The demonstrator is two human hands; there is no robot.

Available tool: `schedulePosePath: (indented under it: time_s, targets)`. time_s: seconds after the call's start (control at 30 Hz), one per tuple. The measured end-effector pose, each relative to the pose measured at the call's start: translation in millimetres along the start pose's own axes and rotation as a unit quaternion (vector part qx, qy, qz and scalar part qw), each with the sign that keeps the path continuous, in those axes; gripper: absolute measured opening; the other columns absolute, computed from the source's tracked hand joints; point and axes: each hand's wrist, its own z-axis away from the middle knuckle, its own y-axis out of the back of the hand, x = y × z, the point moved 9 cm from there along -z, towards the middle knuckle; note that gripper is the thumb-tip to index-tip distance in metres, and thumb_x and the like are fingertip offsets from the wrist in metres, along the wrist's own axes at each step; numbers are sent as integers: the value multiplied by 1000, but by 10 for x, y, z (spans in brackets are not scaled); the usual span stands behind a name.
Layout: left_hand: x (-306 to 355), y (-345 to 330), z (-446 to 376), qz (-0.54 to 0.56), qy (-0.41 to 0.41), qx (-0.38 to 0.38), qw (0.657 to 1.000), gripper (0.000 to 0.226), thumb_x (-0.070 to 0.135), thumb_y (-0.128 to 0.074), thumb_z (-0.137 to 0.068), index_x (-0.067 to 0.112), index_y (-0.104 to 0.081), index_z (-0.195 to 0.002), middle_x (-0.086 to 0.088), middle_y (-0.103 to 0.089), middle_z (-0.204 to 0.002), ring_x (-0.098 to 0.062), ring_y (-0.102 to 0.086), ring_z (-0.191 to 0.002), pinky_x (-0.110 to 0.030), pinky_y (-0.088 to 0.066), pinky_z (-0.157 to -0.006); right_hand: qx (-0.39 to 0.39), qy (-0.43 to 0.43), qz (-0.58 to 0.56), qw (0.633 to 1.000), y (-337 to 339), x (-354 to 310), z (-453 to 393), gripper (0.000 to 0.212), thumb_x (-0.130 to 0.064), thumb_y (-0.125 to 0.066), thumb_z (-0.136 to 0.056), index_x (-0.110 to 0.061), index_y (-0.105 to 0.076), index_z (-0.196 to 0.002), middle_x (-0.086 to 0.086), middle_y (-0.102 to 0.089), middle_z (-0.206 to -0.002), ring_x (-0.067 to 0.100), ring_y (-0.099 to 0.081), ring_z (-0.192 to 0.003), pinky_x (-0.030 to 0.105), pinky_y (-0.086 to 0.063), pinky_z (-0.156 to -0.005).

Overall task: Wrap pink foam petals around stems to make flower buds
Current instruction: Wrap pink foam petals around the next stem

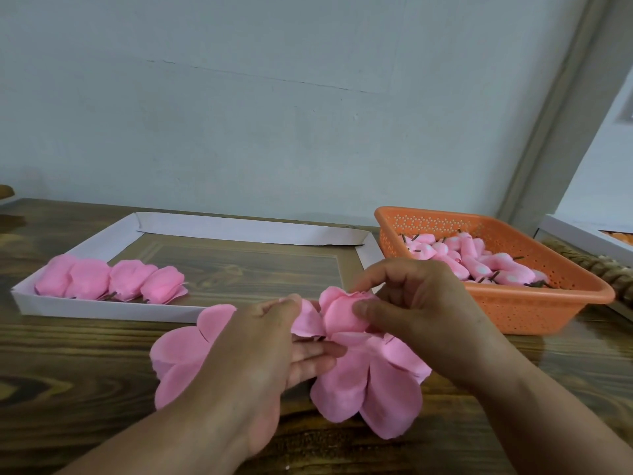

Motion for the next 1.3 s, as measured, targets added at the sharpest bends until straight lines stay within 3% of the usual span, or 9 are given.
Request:
schedulePosePath:
  time_s: [0.13, 0.37, 0.43, 0.5, 0.57, 0.67, 0.83, 0.97, 1.3]
  targets:
    - [17, -6, 0, -8, 5, -4, 1000, 20, 20, -52, -96, 5, -61, -106, -18, -74, -78, -28, -73, -67, -28, -57, -52, -41, 42, -38, 998, -38, -129, 29, 13, 3, -68, -79, -10, -69, -85, 28, -63, -78, 43, -58, -69, 54, -48, -62]
    - [29, -88, 21, -74, -34, -49, 995, 8, 13, -71, -73, 8, -77, -74, -14, -74, -79, -21, -68, -64, -33, -61, -63, -68, 61, 1, 996, -70, -158, 43, 16, -5, -67, -78, -19, -68, -85, 15, -66, -85, 35, -63, -79, 54, -50, -72]
    - [27, -105, 37, -75, -36, -60, 995, 28, 26, -73, -57, 6, -76, -77, -15, -74, -80, -25, -69, -67, -35, -60, -65, -69, 57, 17, 996, -72, -140, 46, 24, 0, -67, -81, -23, -68, -89, 5, -68, -84, 27, -64, -77, 47, -53, -73]
    - [20, -111, 36, -69, -34, -62, 995, 39, 29, -72, -51, 4, -75, -81, -15, -74, -82, -26, -71, -70, -35, -61, -64, -80, 59, 44, 994, -99, -138, 60, 33, 0, -66, -82, -30, -68, -96, -13, -66, -84, 10, -61, -75, 28, -53, -70]
    - [14, -129, 45, -69, -31, -72, 995, 37, 27, -72, -53, 3, -75, -80, -16, -74, -84, -27, -72, -71, -33, -61, -61, -98, 74, 85, 989, -145, -179, 74, 37, 0, -65, -83, -30, -69, -102, -17, -63, -88, 6, -59, -80, 18, -47, -70]
    - [-1, -103, 15, -78, -32, -68, 994, 33, 24, -72, -54, 3, -75, -79, -15, -75, -83, -27, -72, -73, -31, -59, -59, -110, 98, 120, 982, -197, -245, 85, 26, 3, -64, -81, -20, -71, -90, -8, -61, -86, 7, -56, -79, 15, -41, -68]
    - [54, -76, -16, -27, -65, -54, 996, 10, 5, -68, -78, 6, -77, -76, -14, -75, -85, -24, -73, -80, -26, -60, -66, 5, 52, 117, 992, -19, -168, 21, 17, 0, -67, -80, -17, -70, -80, -8, -60, -77, 6, -53, -69, 16, -43, -63]
    - [79, -115, 22, -56, -101, -57, 992, 35, -3, -52, -90, 16, -78, -79, -7, -76, -88, -16, -73, -85, -27, -59, -74, 43, 34, 120, 991, 11, -145, 1, 14, 0, -66, -80, -13, -71, -80, -3, -61, -81, 3, -51, -71, 14, -40, -64]
    - [91, -94, 16, -200, -132, -30, 970, 34, 9, -45, -99, 28, -74, -96, 1, -76, -85, -17, -73, -83, -36, -57, -80, -19, 60, 200, 978, -160, -272, 36, 21, -1, -62, -82, -21, -67, -78, -15, -54, -81, -5, -51, -78, 10, -40, -69]
